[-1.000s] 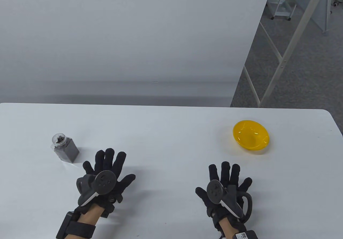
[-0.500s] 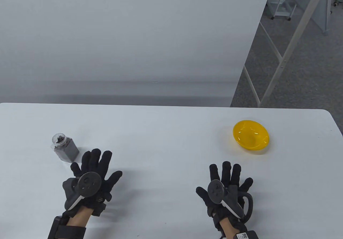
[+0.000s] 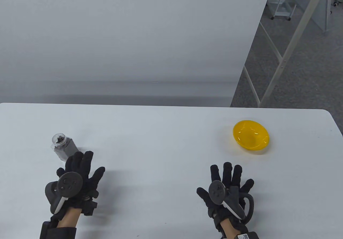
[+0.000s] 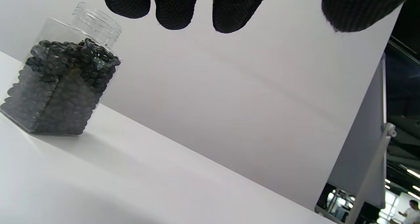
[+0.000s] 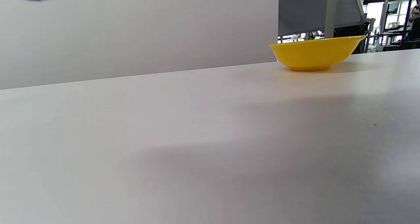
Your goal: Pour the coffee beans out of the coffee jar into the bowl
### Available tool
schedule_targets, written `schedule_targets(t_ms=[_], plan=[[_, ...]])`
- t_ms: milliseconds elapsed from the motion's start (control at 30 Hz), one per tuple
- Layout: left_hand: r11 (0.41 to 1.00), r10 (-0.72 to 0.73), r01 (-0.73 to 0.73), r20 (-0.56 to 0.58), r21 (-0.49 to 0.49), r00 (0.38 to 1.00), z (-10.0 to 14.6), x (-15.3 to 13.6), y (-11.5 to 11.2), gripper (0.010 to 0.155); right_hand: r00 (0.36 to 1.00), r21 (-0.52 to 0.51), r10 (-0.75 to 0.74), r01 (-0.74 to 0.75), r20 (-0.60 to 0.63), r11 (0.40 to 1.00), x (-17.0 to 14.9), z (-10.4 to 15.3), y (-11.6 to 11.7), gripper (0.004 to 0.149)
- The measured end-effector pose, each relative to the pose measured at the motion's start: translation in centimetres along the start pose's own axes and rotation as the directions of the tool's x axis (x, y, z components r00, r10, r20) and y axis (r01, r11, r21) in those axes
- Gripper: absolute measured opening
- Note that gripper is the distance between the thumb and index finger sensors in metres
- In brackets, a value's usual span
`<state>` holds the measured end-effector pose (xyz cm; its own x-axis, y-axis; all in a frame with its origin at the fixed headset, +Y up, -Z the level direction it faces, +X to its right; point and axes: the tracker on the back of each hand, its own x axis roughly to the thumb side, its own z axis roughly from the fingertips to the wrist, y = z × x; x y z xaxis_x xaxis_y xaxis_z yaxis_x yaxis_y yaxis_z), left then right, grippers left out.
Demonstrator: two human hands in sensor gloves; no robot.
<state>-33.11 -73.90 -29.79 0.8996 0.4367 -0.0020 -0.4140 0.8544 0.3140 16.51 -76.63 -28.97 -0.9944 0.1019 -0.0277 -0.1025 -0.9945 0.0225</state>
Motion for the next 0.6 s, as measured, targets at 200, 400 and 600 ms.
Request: schedule_targets(t_ms=[200, 400, 600], plan=[[0.999, 0.044, -0.044, -0.077, 0.011, 0.996, 0.0, -1.9, 0.1, 0.081, 1.000, 0.007, -0.006, 0.006, -0.006, 1.000, -0.1, 0.0, 0.0, 0.093], [0.996, 0.084, -0.079, -0.145, 0.034, 0.986, 0.0, -3.8, 0.2, 0.081, 1.000, 0.009, -0.003, 0.003, -0.009, 1.000, -0.2, 0.0, 0.0, 0.093], [0.989, 0.139, -0.128, -0.209, 0.069, 0.968, 0.1, -5.5, 0.4, 0.083, 1.000, 0.008, 0.001, -0.001, -0.007, 1.000, -0.2, 0.0, 0.0, 0.093]])
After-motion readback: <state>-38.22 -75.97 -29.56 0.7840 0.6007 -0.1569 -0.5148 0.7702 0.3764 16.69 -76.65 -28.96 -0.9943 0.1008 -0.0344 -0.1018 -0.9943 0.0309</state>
